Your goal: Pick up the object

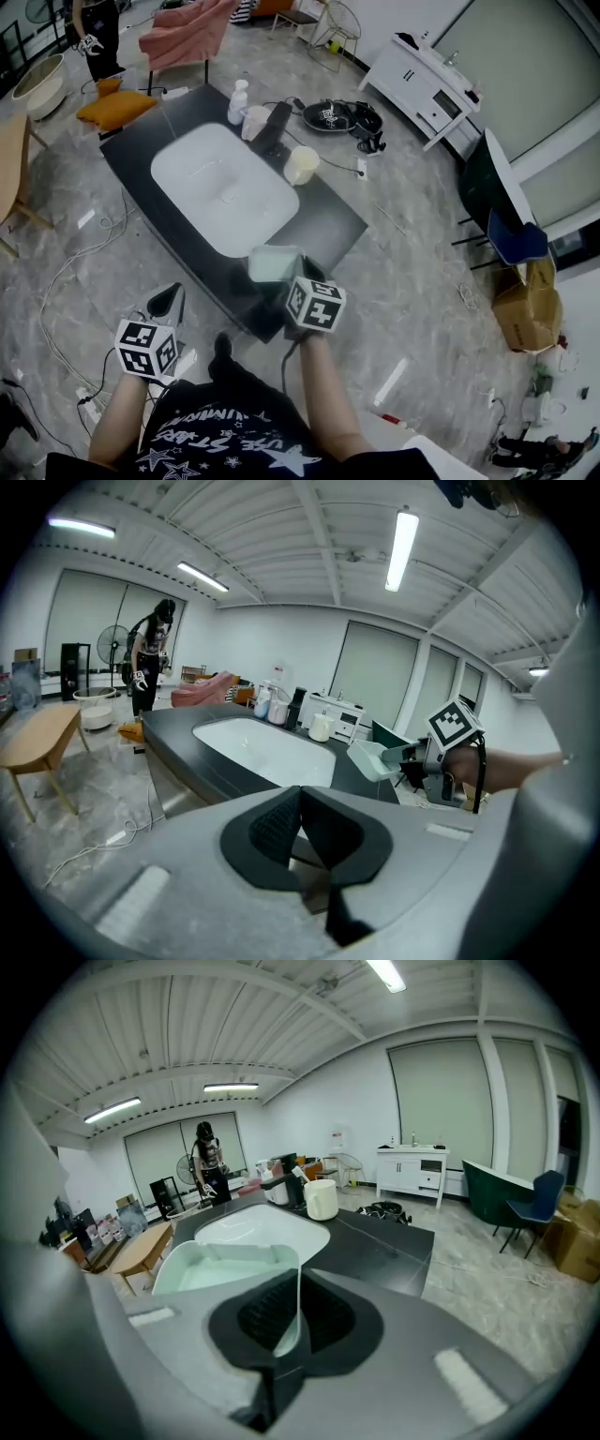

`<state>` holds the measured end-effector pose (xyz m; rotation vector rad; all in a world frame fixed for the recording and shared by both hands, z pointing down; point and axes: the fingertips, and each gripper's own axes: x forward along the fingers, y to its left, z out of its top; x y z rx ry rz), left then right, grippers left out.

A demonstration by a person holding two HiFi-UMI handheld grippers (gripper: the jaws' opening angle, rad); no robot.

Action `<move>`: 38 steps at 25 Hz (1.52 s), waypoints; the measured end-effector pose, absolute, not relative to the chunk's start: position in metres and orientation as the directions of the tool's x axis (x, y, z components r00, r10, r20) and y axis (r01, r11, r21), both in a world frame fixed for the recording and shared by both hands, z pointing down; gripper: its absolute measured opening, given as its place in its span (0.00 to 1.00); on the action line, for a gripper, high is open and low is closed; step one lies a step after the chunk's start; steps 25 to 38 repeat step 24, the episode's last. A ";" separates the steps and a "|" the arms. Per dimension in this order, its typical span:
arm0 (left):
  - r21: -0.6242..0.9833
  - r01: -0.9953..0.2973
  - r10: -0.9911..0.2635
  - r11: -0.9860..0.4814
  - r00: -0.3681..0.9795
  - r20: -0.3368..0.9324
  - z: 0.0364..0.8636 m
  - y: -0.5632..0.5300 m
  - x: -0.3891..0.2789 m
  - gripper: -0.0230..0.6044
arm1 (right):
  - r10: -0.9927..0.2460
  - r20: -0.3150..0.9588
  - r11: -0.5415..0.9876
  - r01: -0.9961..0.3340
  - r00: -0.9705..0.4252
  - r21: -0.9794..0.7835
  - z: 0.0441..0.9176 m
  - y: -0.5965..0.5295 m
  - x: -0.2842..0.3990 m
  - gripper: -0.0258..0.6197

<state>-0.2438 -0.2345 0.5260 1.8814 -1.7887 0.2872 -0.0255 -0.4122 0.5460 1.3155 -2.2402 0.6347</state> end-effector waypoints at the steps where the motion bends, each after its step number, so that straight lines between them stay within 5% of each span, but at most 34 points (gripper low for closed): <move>1: 0.227 -0.974 -0.864 0.020 0.097 0.495 0.528 -0.223 -0.247 0.05 | -0.670 0.598 0.445 -0.882 -0.440 -0.151 0.546 -0.403 -0.031 0.06; 24: 0.231 -0.963 -0.882 0.138 -0.014 0.471 0.517 0.029 -0.227 0.05 | -0.627 0.578 0.552 -0.821 -0.523 -0.144 0.526 -0.173 -0.029 0.06; 38: 0.231 -0.963 -0.882 0.138 -0.014 0.471 0.517 0.029 -0.227 0.05 | -0.627 0.578 0.552 -0.821 -0.523 -0.144 0.526 -0.173 -0.029 0.06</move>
